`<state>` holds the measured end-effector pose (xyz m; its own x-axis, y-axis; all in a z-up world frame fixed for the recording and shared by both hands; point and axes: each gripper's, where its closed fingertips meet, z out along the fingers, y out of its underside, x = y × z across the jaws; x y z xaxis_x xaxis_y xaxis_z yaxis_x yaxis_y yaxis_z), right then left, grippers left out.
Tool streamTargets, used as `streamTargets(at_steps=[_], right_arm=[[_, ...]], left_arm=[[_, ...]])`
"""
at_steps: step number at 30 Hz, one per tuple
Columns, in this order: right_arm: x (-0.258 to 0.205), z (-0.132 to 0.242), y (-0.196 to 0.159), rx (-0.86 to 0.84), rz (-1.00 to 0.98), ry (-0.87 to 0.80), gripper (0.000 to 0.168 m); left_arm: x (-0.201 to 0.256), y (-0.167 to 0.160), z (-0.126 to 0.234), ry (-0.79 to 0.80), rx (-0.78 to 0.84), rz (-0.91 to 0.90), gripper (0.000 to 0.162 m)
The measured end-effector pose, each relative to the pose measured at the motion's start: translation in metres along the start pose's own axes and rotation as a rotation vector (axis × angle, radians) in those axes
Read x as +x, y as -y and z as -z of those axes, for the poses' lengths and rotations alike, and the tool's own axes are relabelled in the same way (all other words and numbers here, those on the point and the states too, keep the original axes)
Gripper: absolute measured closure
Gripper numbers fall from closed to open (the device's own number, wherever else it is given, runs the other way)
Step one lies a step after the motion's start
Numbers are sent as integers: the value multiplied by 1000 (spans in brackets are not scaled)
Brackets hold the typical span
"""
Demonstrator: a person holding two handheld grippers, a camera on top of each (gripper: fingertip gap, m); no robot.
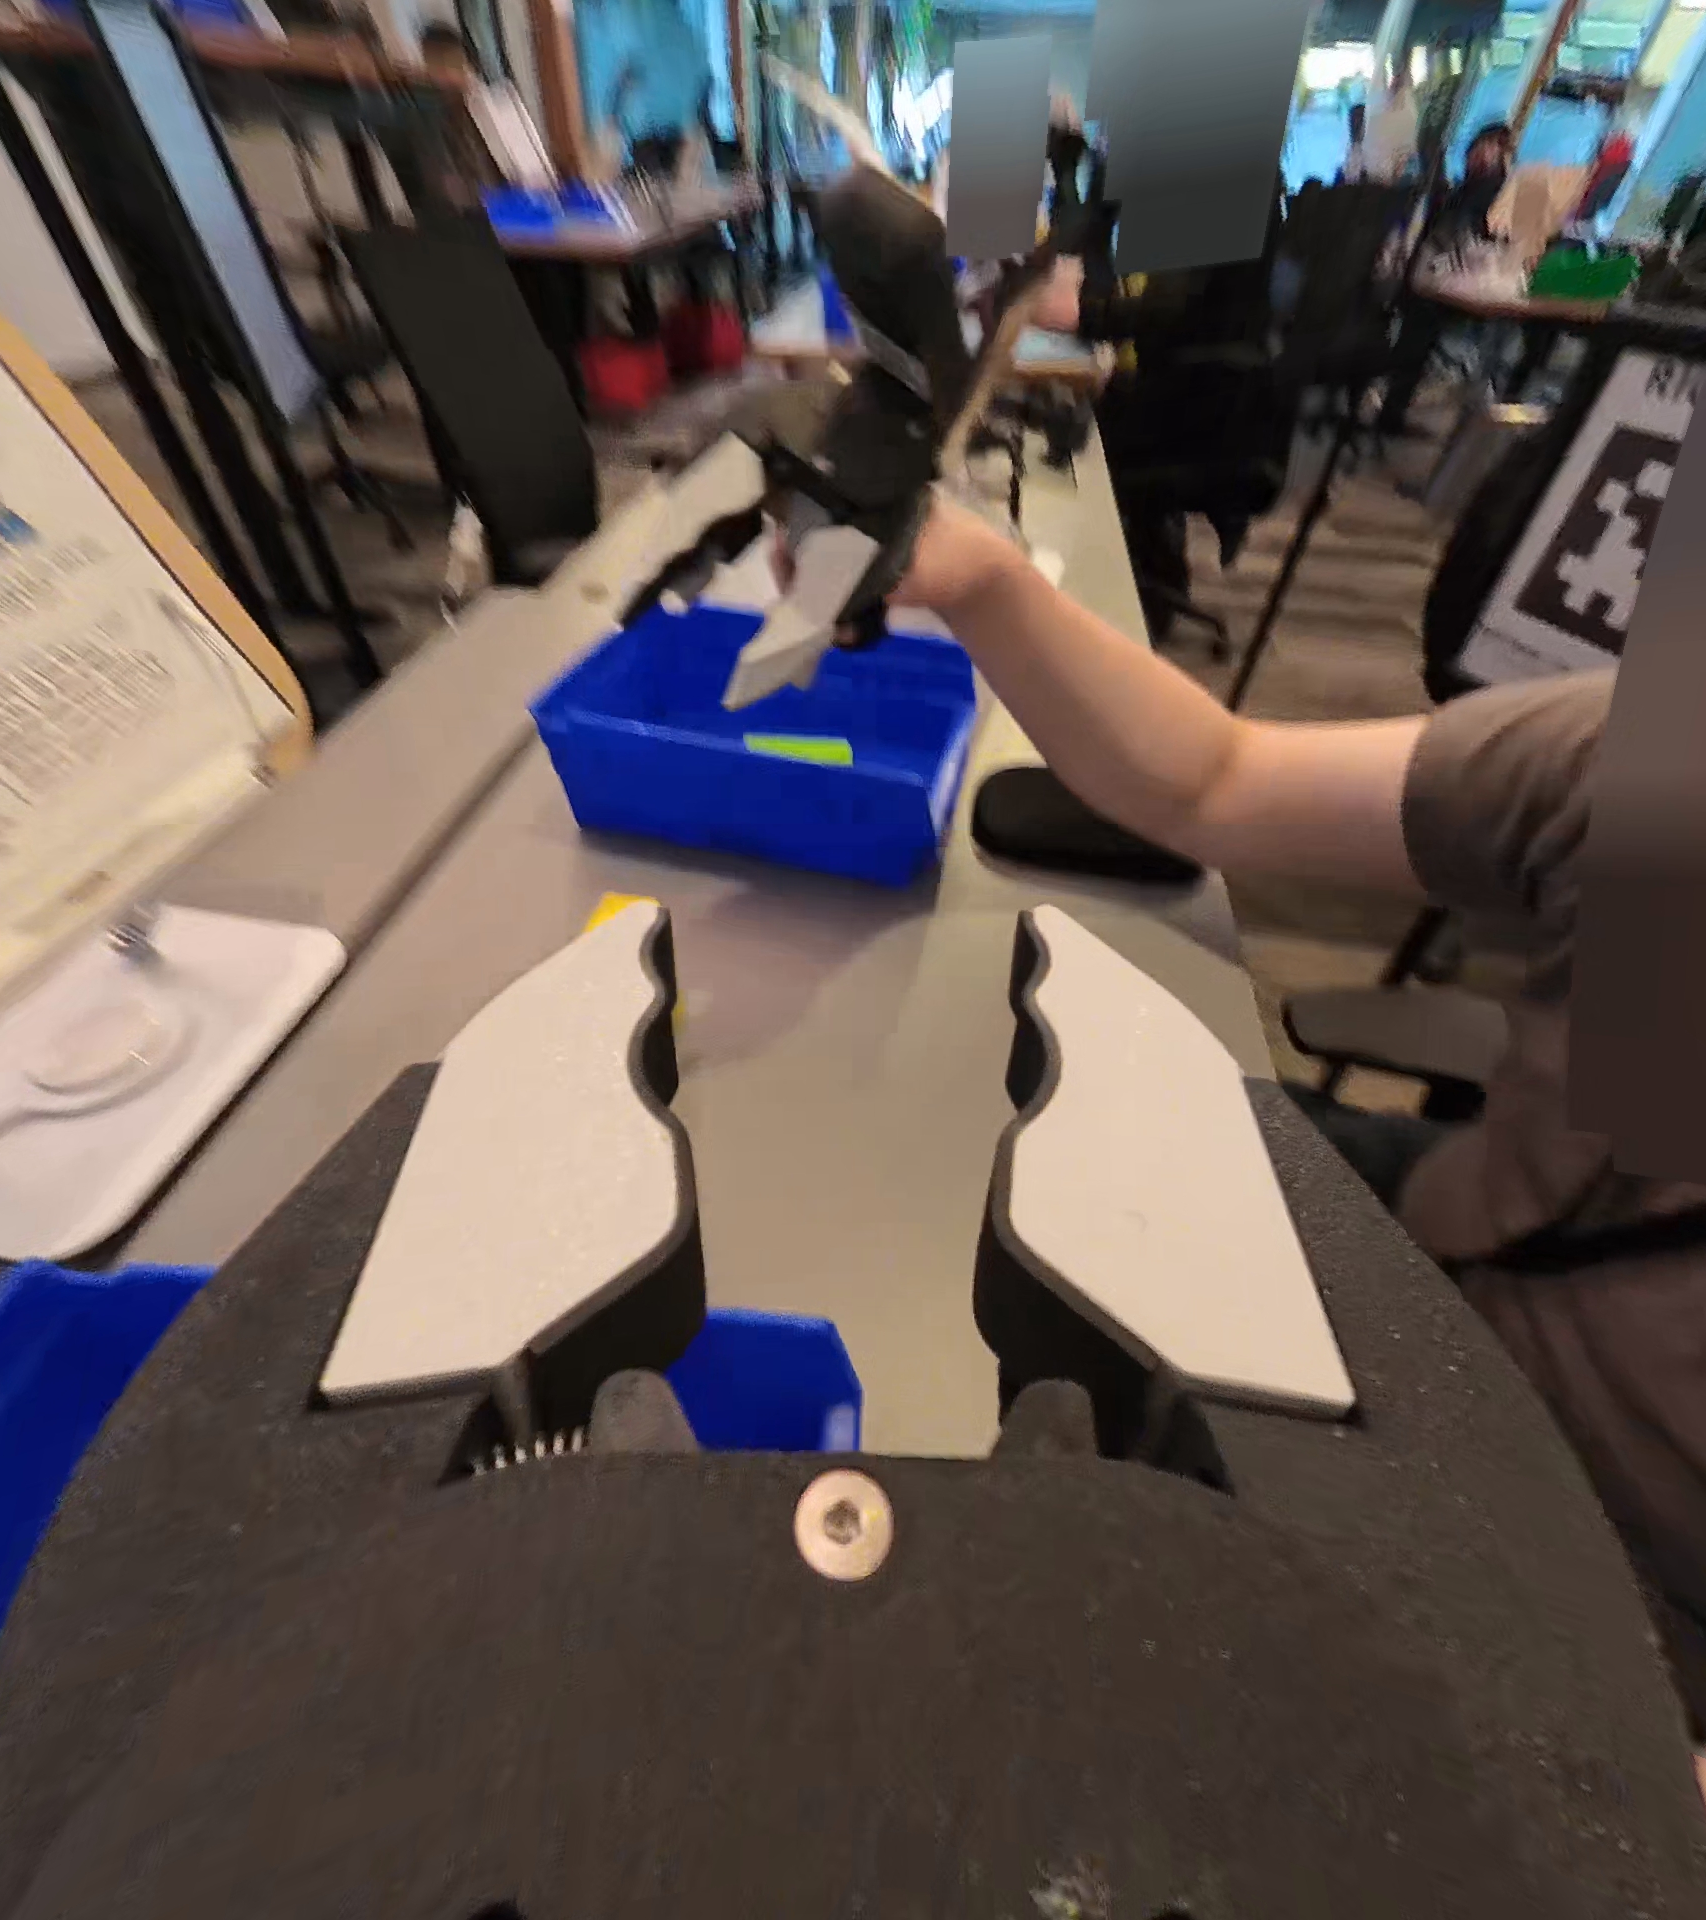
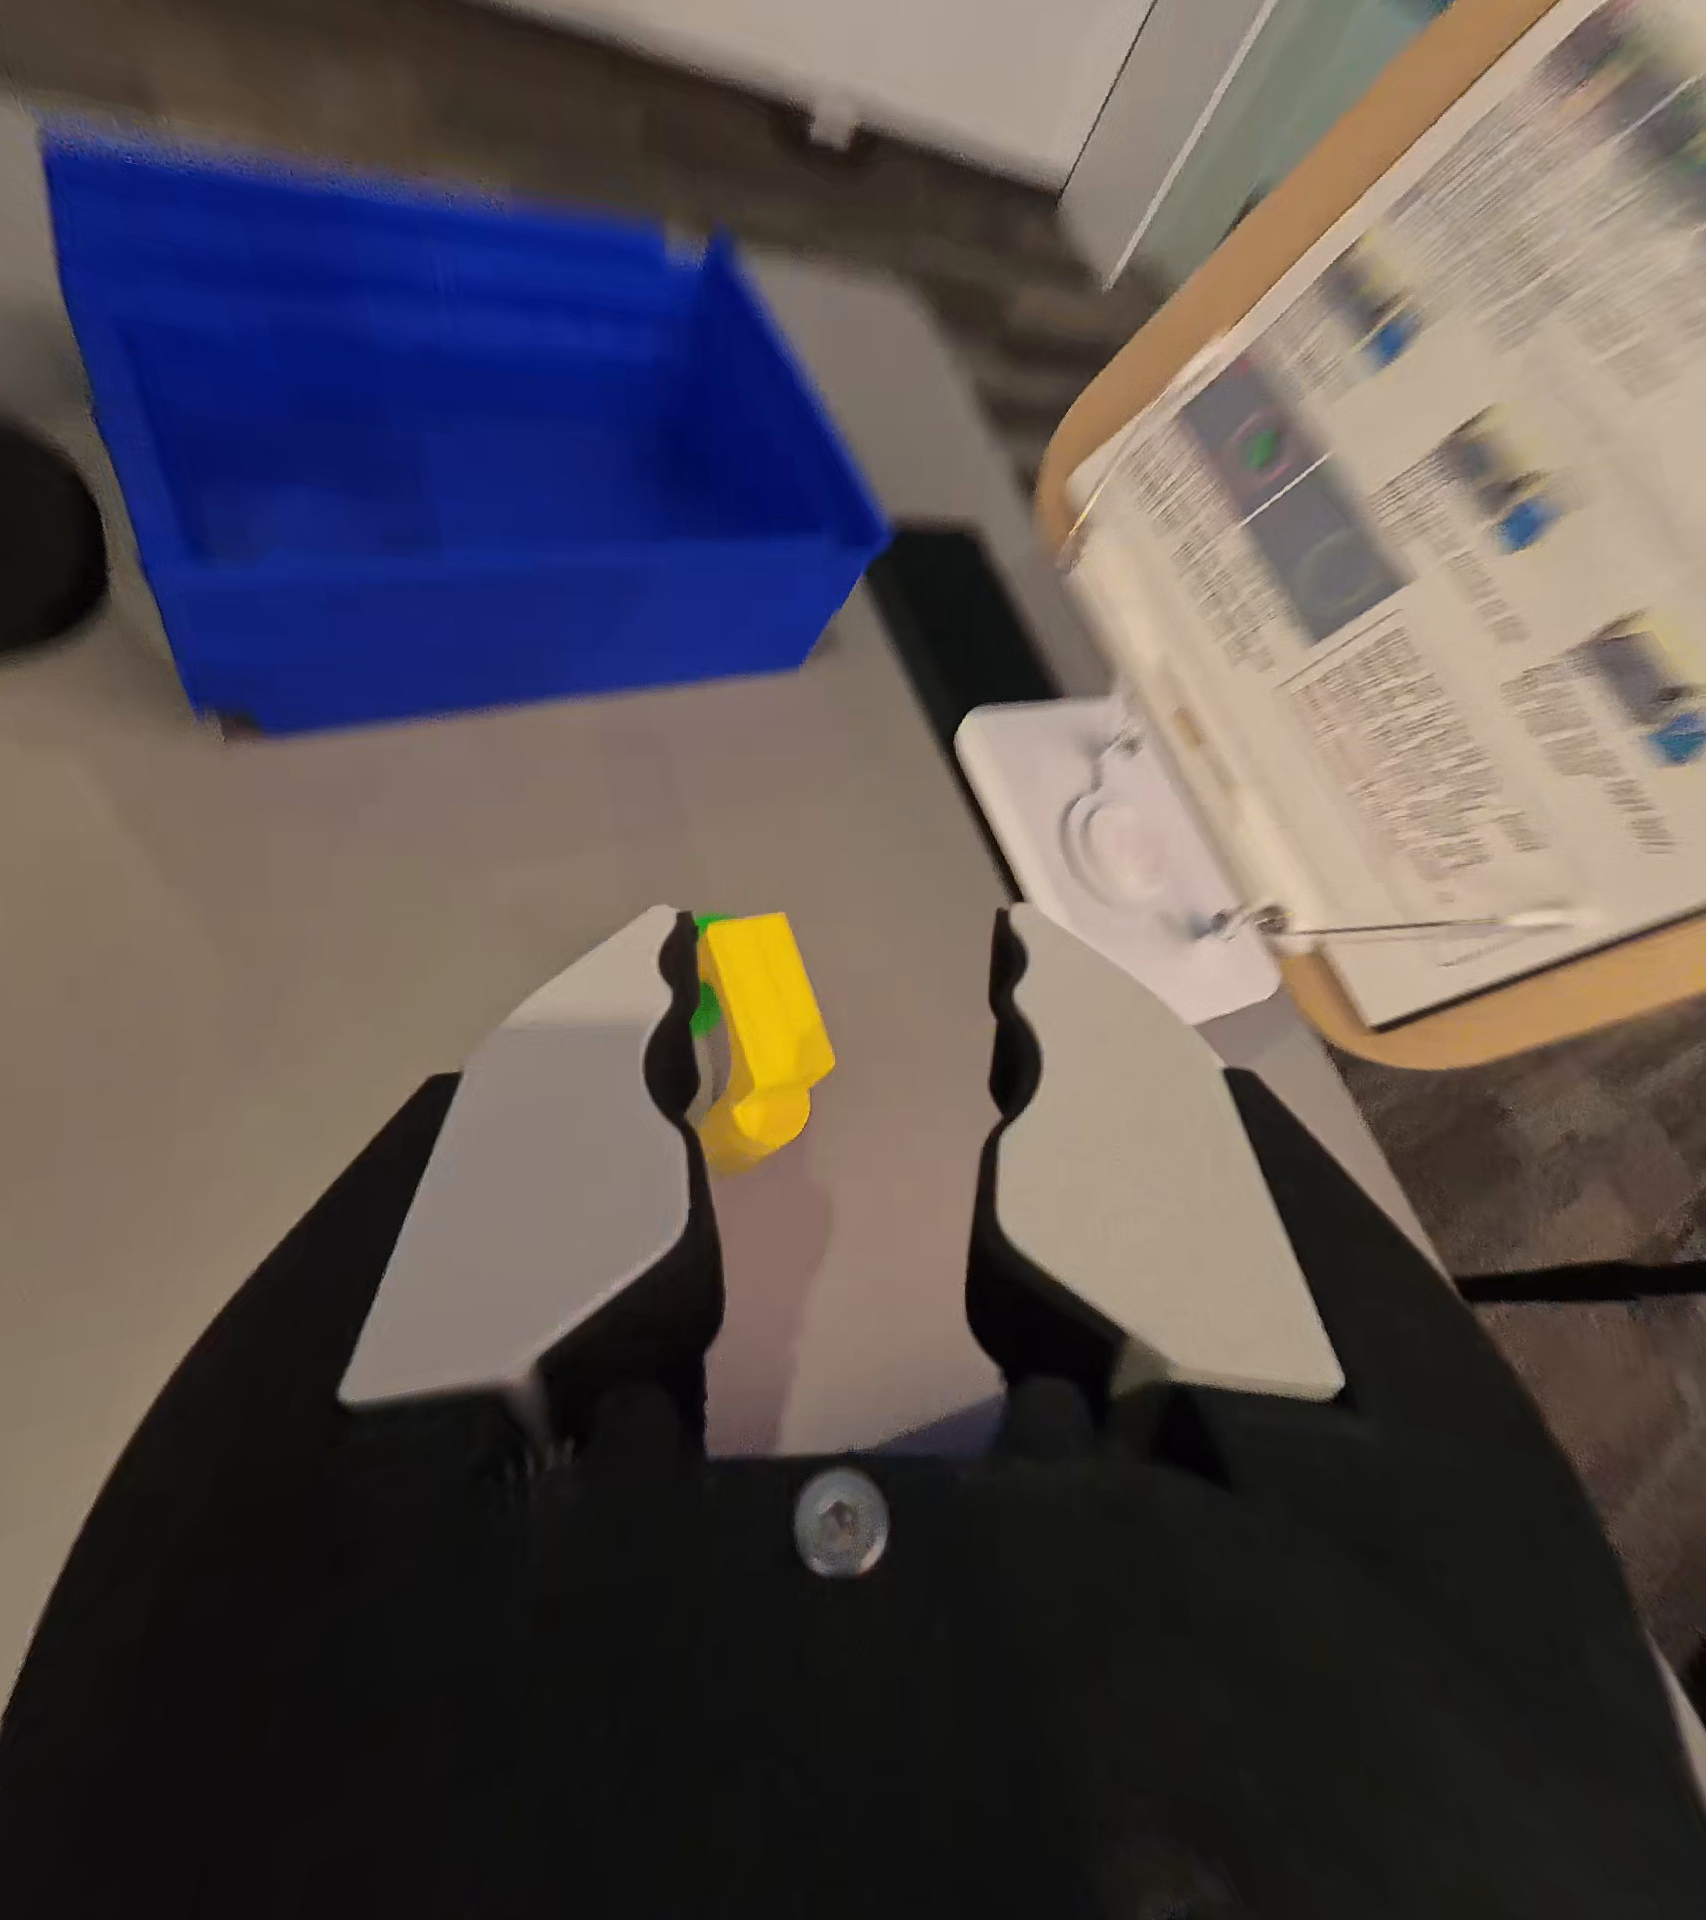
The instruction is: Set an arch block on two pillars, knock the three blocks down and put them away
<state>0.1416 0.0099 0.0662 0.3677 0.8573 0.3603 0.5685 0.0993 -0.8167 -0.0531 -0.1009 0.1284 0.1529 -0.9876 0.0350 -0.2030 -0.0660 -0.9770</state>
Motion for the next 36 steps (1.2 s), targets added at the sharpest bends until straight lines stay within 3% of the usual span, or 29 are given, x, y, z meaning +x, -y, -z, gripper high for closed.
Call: streamTargets(at_steps=[4,9,12,17,21,24,26,28,31,34,36], right_arm=[[25,75,29,289,-110,-137,101],[61,156,23,564,-254,-286,97],[74,180,8,692,-358,-253,99],[103,193,-31,694,-470,-320,114],[119,195,-69,468,-468,-485,121],[128,207,-142,-11,-507,-680,120],[126,231,-200,-362,-530,-809,120],[115,242,-246,-577,-625,-810,120],[99,221,-287,-615,-865,-663,119],[91,201,-314,-638,-1001,-557,123],[86,195,-330,-676,-1053,-526,131]], left_arm=[[4,22,17,116,169,-100,103],[3,38,17,227,256,-176,103],[-2,42,9,272,264,-178,103],[-9,33,-17,287,210,-194,106],[-27,15,-28,364,89,-203,109],[-50,2,-14,495,4,-141,107],[-79,-10,16,709,-82,-108,106],[-108,-31,65,980,-224,-81,103],[-132,-68,130,1225,-354,88,105],[-137,-118,152,1193,-480,323,101],[-145,-135,159,1185,-508,378,103]])
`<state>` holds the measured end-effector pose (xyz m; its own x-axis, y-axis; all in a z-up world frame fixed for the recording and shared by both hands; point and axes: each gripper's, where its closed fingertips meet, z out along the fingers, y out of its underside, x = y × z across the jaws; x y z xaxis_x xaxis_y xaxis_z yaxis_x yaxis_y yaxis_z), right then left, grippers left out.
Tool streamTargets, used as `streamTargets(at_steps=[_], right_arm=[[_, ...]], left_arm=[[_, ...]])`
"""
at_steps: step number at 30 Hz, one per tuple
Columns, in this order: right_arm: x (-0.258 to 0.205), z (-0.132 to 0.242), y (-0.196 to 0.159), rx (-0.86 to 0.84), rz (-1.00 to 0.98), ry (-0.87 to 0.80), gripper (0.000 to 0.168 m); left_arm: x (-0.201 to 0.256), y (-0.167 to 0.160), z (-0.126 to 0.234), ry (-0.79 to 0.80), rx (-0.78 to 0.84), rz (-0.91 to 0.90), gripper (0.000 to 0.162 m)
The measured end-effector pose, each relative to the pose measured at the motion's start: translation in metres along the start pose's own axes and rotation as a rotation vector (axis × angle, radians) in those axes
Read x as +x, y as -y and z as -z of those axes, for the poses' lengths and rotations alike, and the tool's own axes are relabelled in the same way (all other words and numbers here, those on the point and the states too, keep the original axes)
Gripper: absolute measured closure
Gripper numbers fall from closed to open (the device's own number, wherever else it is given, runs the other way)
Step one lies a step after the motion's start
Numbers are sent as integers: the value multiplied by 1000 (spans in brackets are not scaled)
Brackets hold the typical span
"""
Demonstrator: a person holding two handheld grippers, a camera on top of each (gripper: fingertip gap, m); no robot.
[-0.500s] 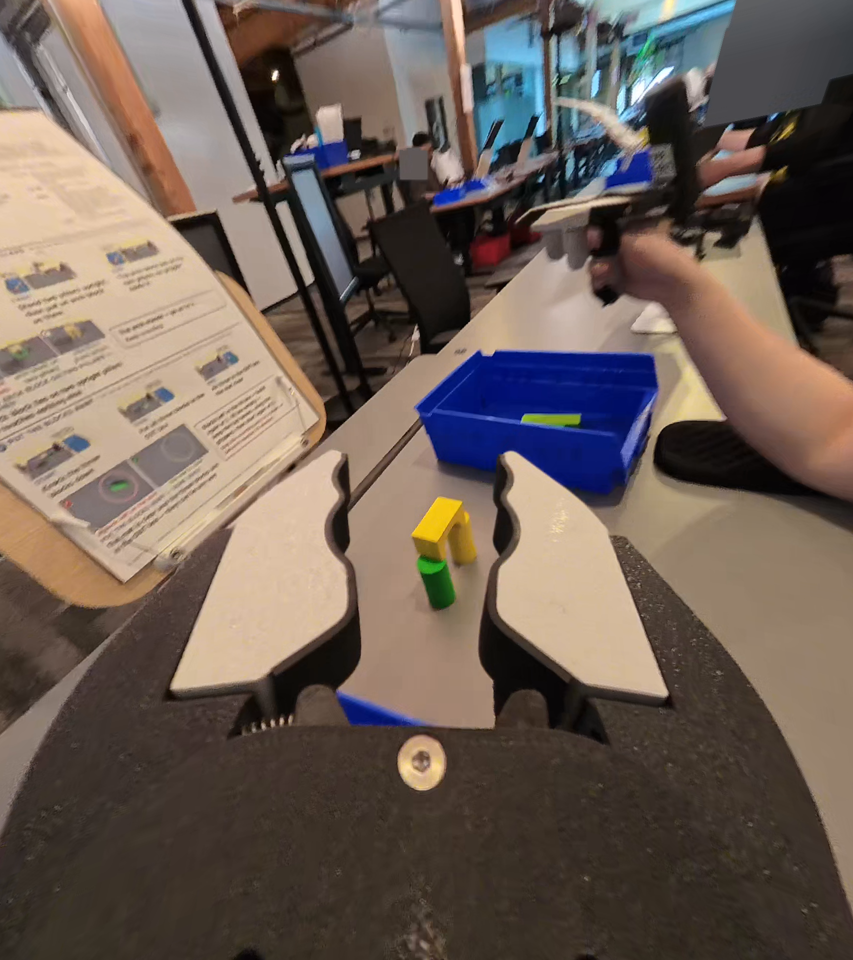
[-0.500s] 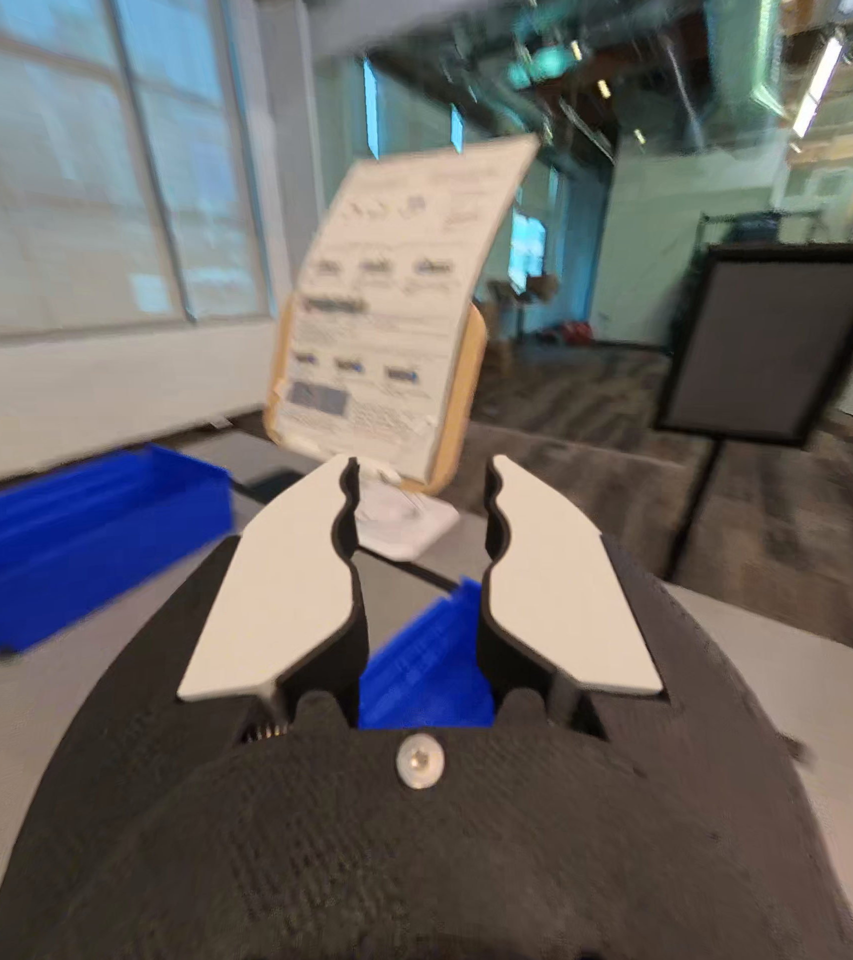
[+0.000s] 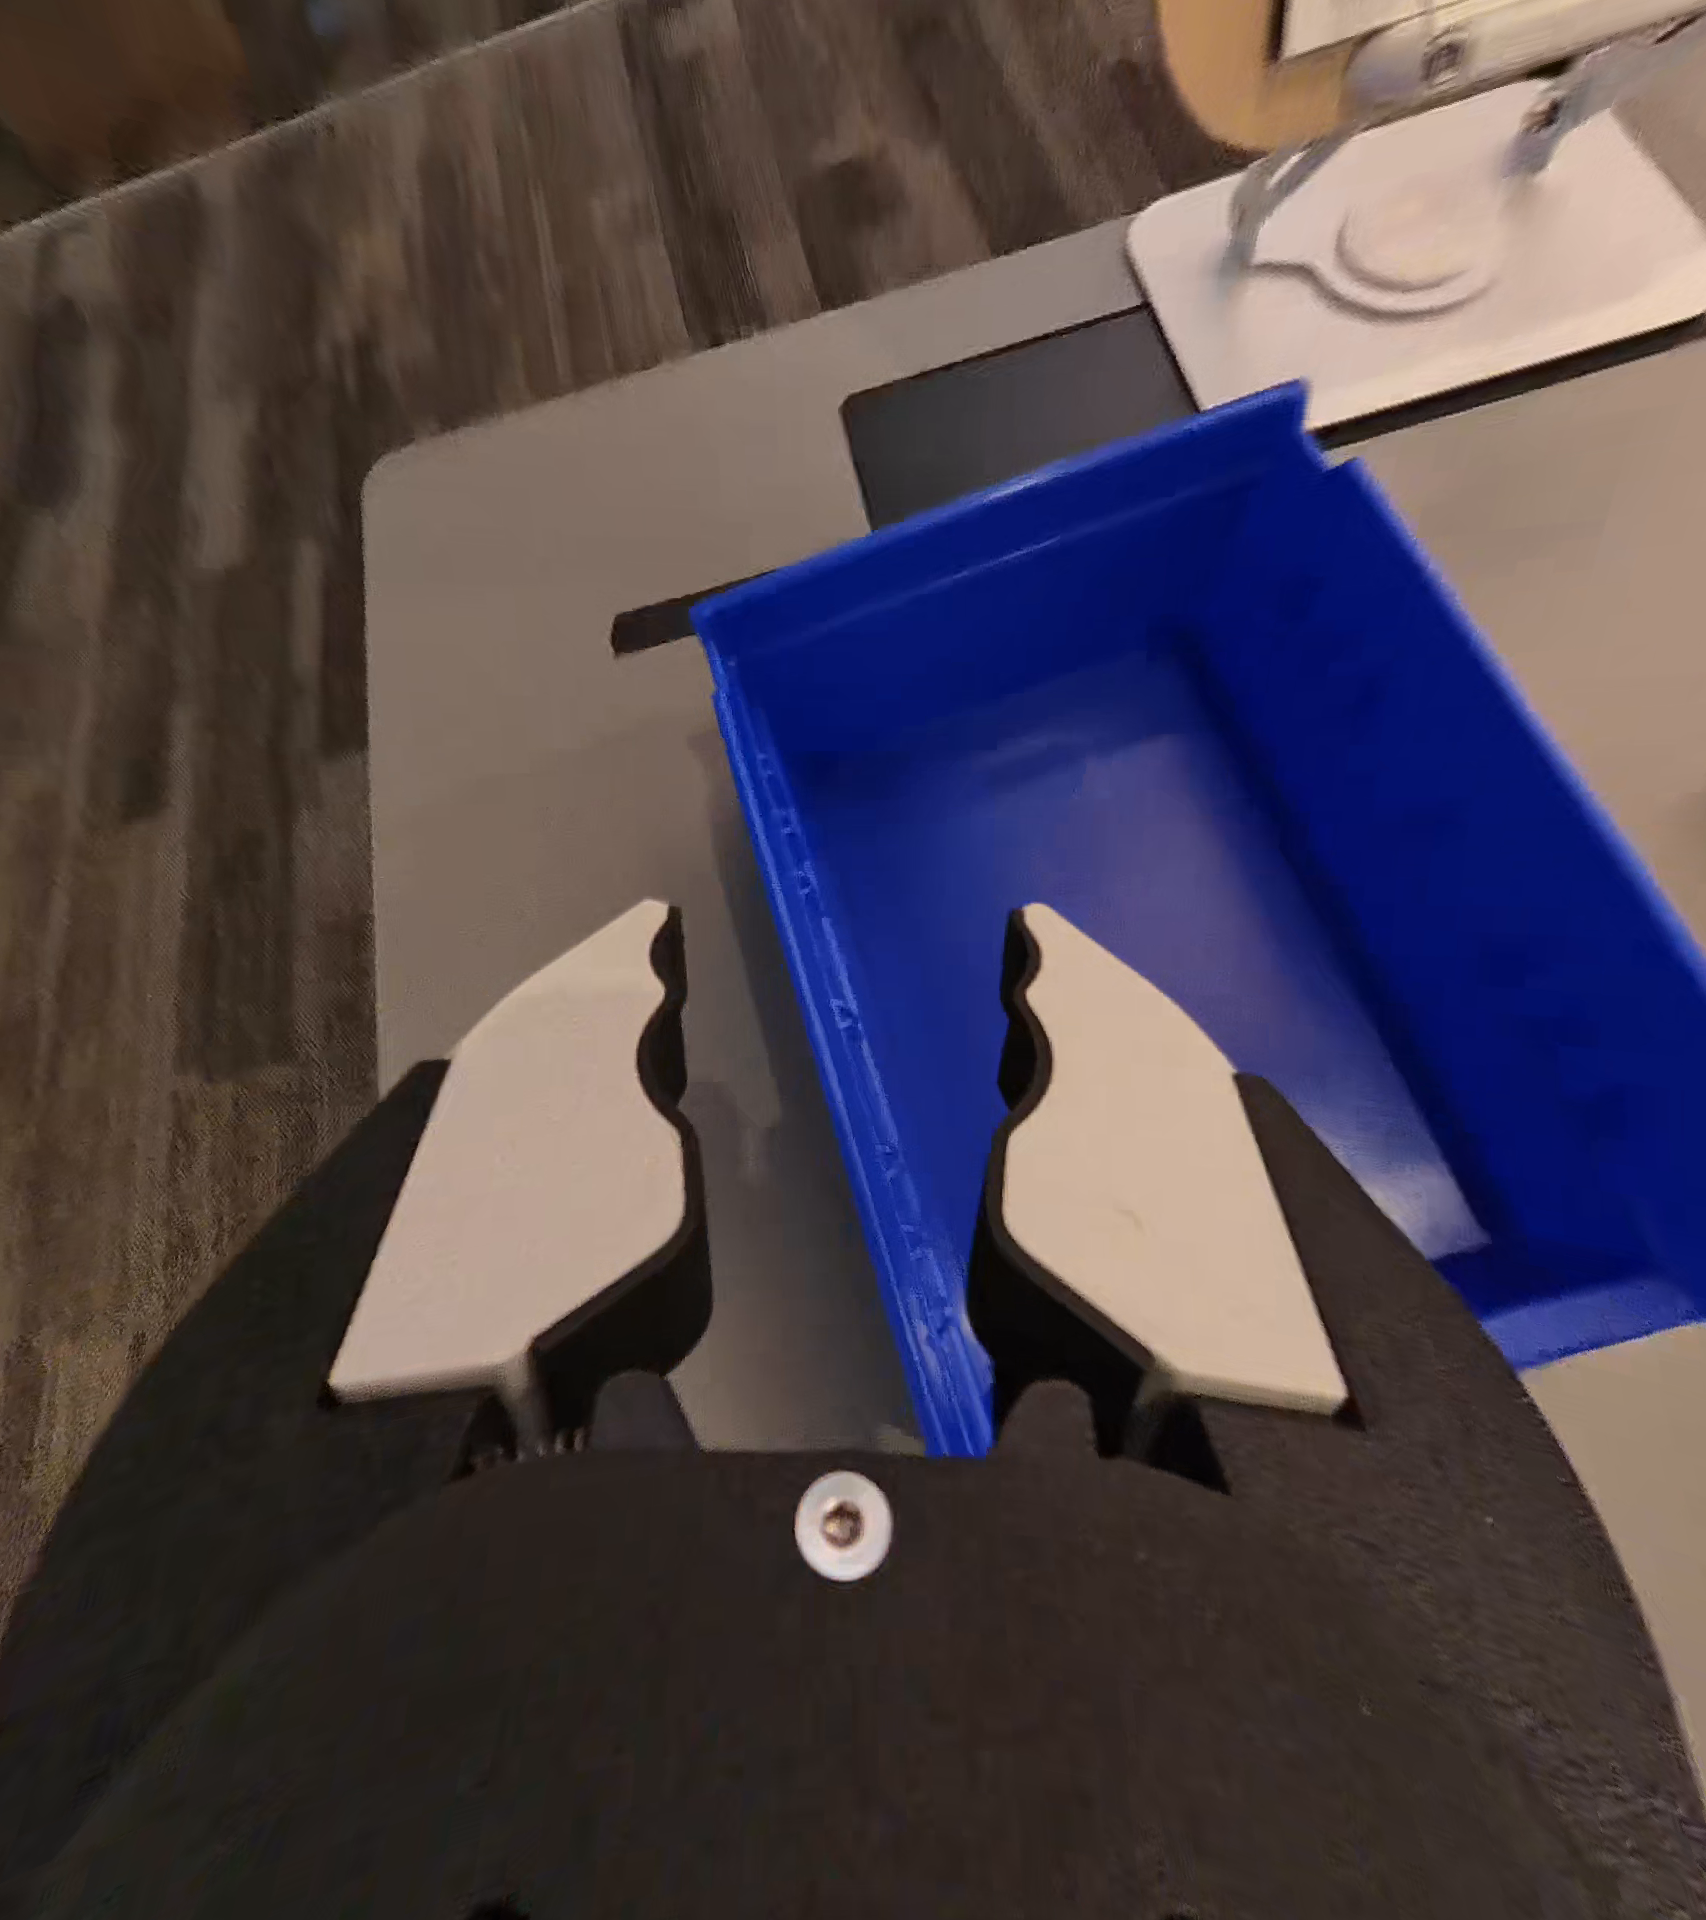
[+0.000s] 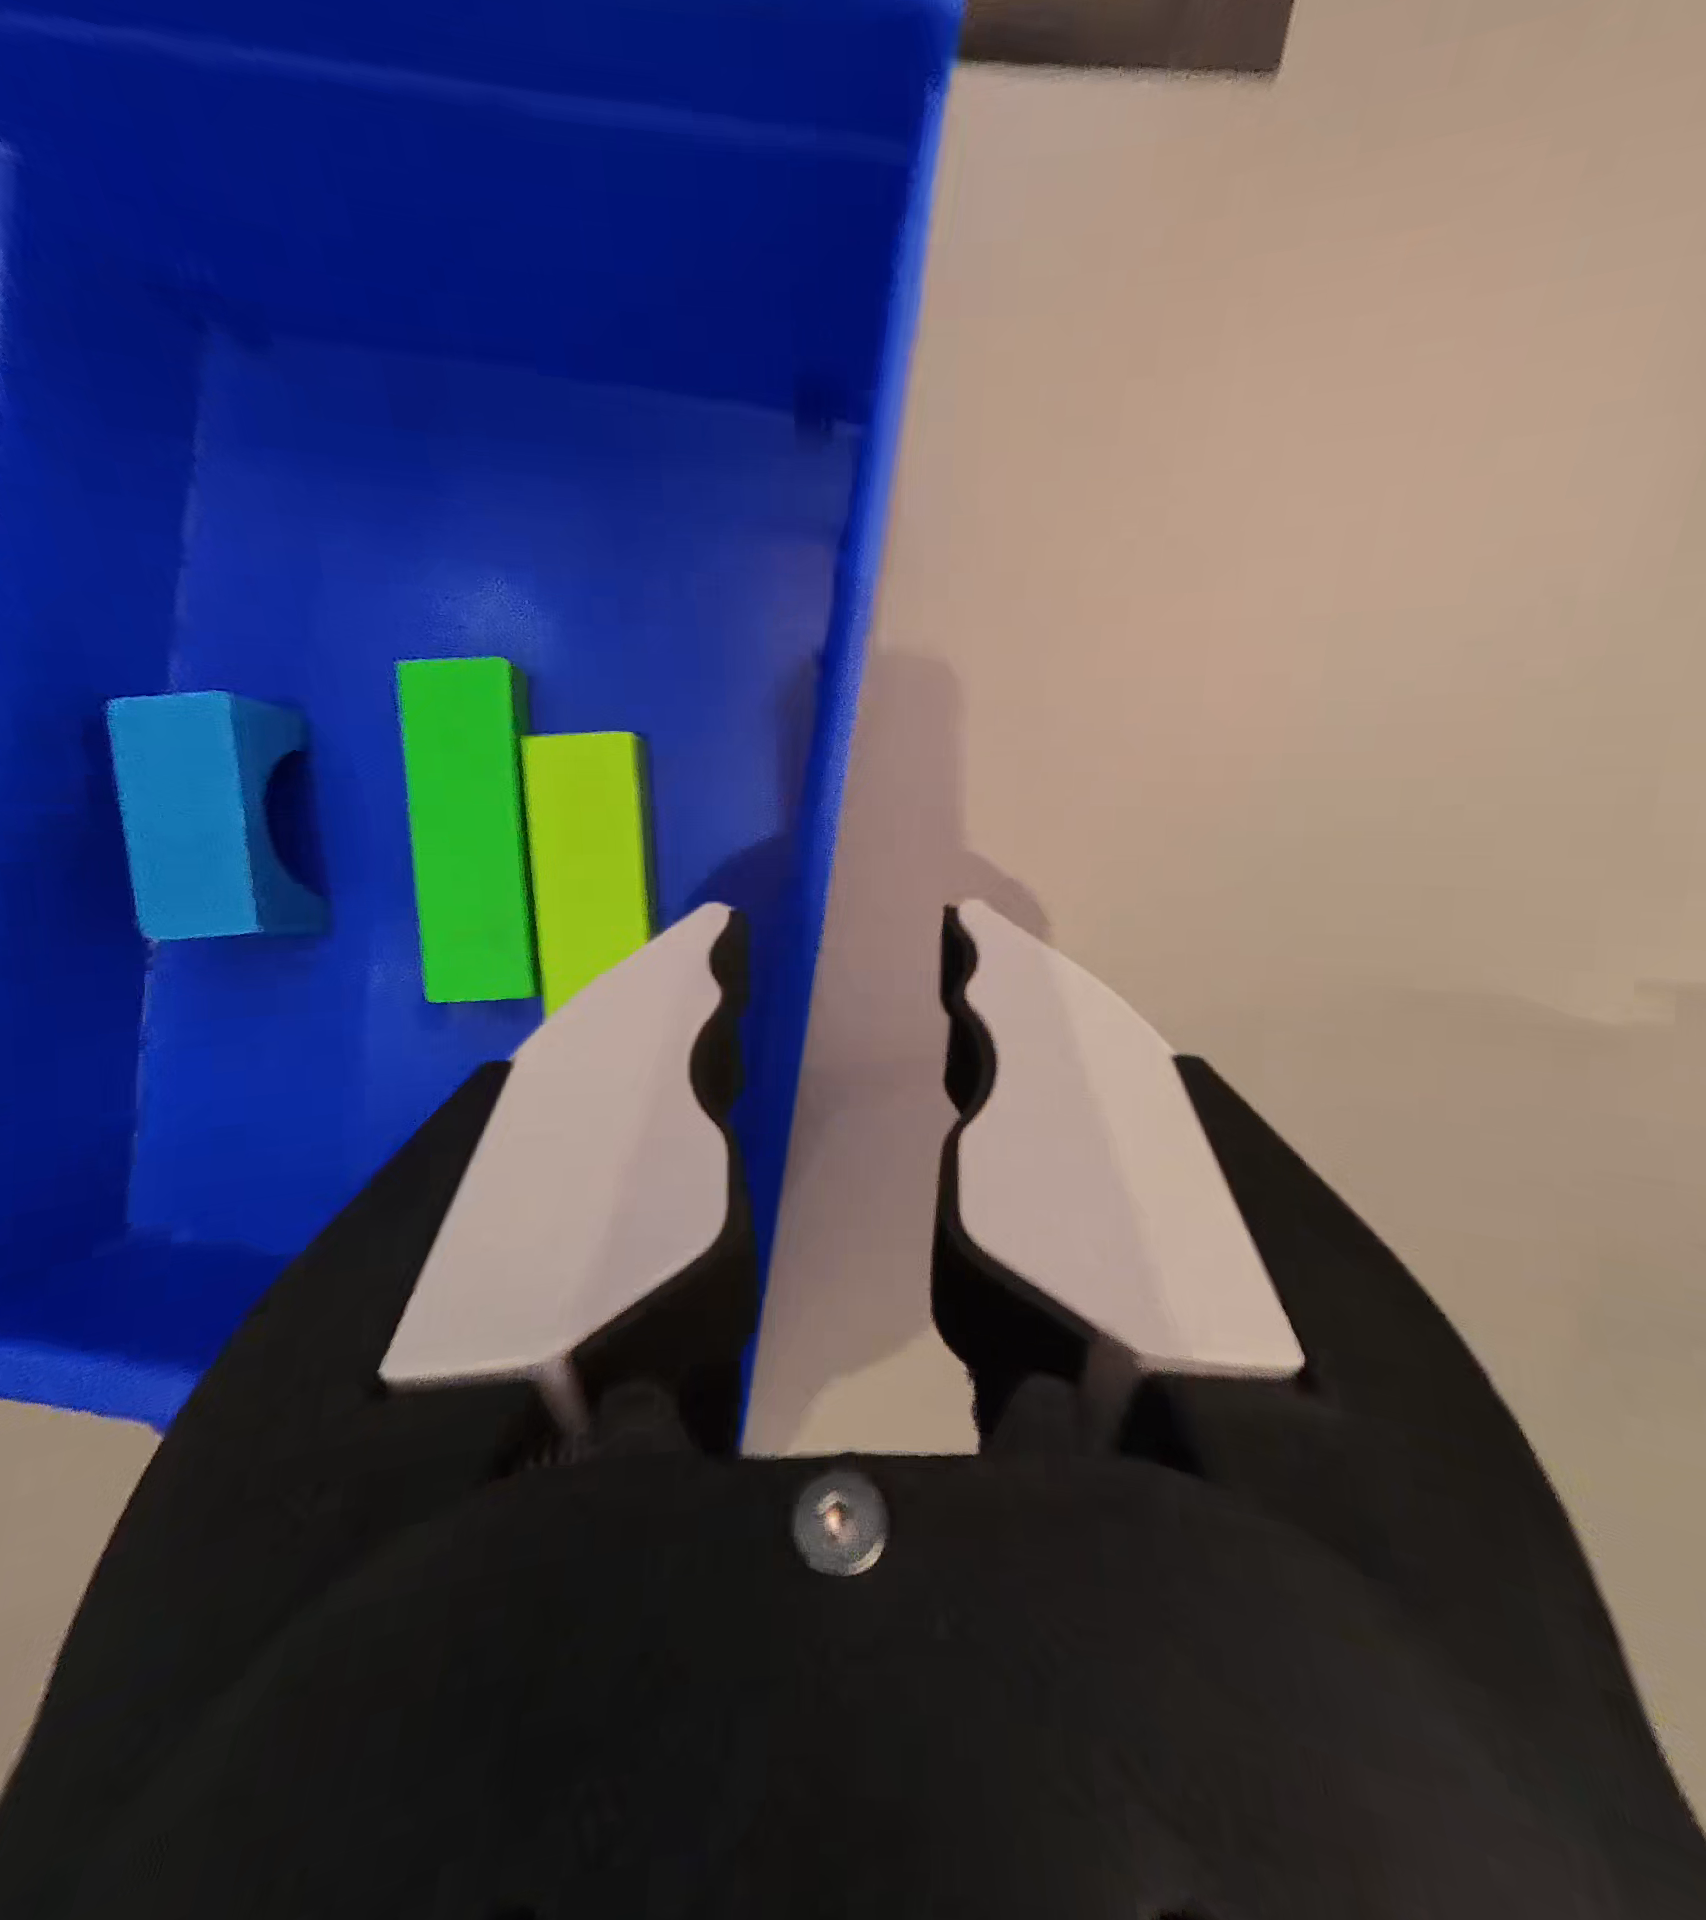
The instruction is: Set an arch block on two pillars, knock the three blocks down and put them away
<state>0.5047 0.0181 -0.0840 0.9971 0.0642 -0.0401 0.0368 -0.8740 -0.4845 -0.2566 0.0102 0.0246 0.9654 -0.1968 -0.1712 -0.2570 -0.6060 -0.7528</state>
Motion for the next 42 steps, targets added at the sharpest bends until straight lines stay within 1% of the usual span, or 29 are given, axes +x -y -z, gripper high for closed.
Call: streamTargets(at_steps=[1,2,3,6,8,9,13,16,19,21,25,28,29,31,33,34,35,38,40,42], right_arm=[[2,-5,-3,-19,-12,3,136],[-3,-8,-2,-16,-24,51,145],[-9,-9,-1,-14,-38,104,160],[-5,-10,1,-4,-86,114,161],[3,-10,2,13,-103,92,162],[6,-10,1,18,-108,84,162],[18,-7,-2,40,-126,85,162],[25,-6,-4,53,-108,70,162],[25,-6,-3,60,-102,77,162],[25,-6,-3,60,-93,72,162],[25,-6,-3,66,-95,78,162],[25,-6,-3,70,-95,83,162],[25,-6,-3,69,-94,82,162],[24,-6,-3,67,-88,77,162],[25,-4,-3,68,-84,68,161],[25,-1,-2,79,-84,62,160],[26,4,1,96,-84,52,159],[29,36,17,212,-80,-15,148],[24,67,35,345,-50,-62,143],[7,99,55,500,13,-75,140]], left_arm=[[-6,-2,-5,19,-4,1,107],[-10,-3,-9,41,-9,-2,109],[-12,-7,-14,46,-31,-4,110],[-7,-31,-28,10,-168,-13,109],[-12,-48,-37,47,-265,-33,106],[-15,-55,-40,59,-307,-45,107],[-7,-67,-50,0,-364,-28,108],[-11,-81,-54,24,-441,-40,108],[-12,-99,-57,18,-534,-46,114],[-9,-109,-59,-12,-582,-29,118],[-3,-112,-66,-67,-599,3,132],[-6,-105,-71,-52,-559,-11,139],[-8,-103,-71,-41,-548,-22,139],[-11,-93,-72,-11,-500,-41,137],[-5,-79,-69,-31,-428,-42,136],[-3,-69,-66,-39,-383,-44,130],[-1,-59,-61,-36,-337,-54,128],[14,-11,-36,-67,-95,-81,128],[32,27,-9,-120,112,-95,126],[52,62,24,-178,327,-95,115]])
